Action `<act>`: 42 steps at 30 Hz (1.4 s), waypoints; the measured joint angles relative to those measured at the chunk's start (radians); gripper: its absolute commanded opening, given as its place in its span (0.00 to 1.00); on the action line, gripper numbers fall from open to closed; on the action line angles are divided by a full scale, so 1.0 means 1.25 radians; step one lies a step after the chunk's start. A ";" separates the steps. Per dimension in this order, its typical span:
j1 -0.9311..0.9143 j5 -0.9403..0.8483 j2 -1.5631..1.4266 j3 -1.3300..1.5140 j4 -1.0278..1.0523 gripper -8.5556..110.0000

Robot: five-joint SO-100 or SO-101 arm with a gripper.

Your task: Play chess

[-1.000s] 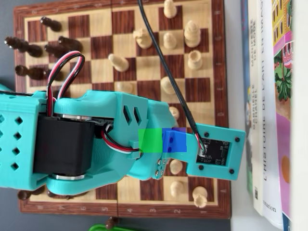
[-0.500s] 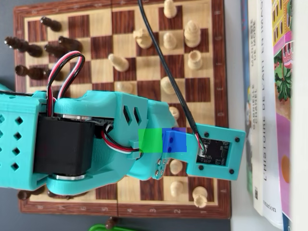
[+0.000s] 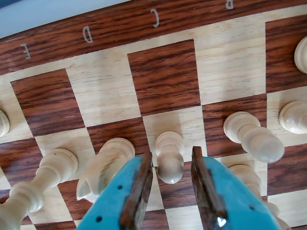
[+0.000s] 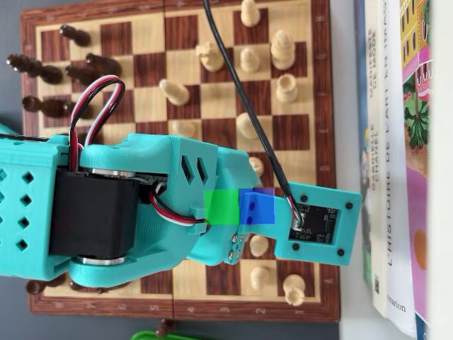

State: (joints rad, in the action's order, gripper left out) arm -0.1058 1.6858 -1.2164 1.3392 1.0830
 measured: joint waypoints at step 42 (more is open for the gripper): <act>-0.016 -0.038 -0.150 0.137 0.000 0.11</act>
State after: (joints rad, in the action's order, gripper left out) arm -0.1258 1.6383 -1.4036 1.5110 1.0830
